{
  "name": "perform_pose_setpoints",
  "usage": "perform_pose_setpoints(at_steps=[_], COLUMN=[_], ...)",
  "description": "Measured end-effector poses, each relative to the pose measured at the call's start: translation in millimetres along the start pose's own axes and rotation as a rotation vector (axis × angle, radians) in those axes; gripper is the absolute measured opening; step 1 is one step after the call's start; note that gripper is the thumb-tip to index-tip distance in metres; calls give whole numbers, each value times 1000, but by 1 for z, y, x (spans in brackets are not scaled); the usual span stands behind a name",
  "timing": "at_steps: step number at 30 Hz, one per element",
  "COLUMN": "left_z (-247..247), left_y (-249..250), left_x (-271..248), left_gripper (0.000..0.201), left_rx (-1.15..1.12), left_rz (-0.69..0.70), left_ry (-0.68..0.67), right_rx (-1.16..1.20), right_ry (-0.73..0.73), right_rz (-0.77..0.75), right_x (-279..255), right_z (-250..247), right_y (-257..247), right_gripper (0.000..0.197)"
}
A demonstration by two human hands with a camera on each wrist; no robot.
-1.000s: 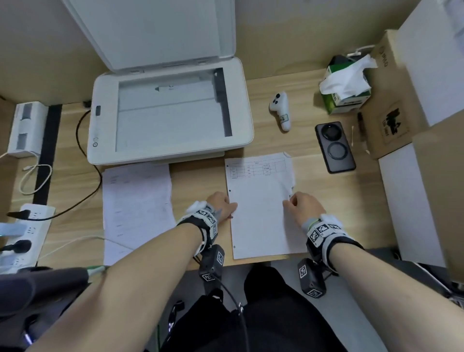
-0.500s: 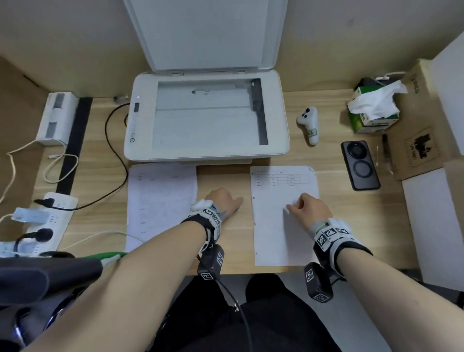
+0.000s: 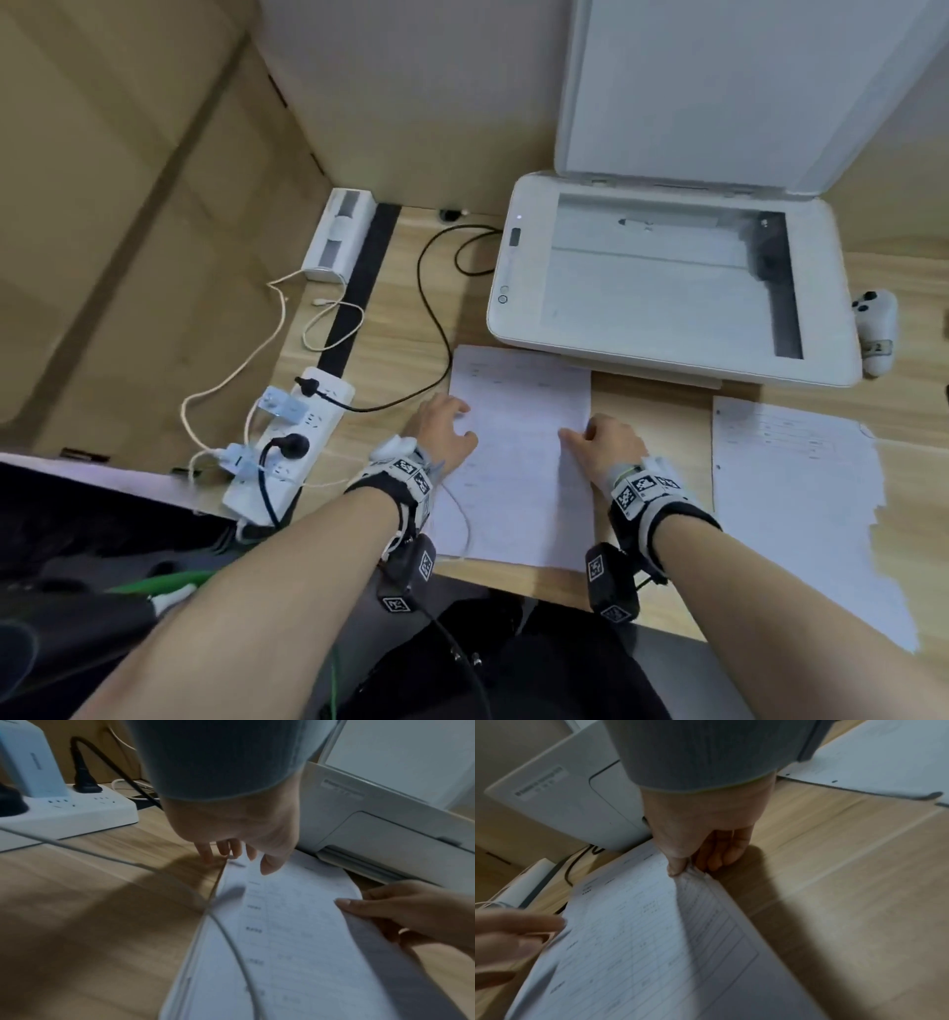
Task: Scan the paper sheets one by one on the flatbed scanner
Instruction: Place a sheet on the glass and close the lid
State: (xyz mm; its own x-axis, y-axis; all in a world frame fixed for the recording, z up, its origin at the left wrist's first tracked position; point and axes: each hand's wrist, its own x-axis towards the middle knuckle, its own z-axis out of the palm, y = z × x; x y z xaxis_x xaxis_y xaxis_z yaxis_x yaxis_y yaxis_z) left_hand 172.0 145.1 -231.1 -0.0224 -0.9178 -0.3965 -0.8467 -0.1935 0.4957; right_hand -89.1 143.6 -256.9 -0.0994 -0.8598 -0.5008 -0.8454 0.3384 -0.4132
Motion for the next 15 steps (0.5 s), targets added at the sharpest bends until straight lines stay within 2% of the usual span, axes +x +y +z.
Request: perform_pose_setpoints(at_steps=[3, 7, 15], left_z=[4, 4, -26], left_y=[-19, -18, 15], left_x=[-6, -9, 0], left_gripper=[48, 48, 40], left_rx=[33, 21, 314], left_rz=[63, 94, 50], left_ry=[-69, -37, -250], right_rx=[18, 59, -79], right_ry=[12, -10, -120], right_rz=[16, 30, 56], right_x=[-1, -3, -33], right_z=[1, -9, -45], right_y=[-3, 1, 5], right_gripper=[39, 41, 53])
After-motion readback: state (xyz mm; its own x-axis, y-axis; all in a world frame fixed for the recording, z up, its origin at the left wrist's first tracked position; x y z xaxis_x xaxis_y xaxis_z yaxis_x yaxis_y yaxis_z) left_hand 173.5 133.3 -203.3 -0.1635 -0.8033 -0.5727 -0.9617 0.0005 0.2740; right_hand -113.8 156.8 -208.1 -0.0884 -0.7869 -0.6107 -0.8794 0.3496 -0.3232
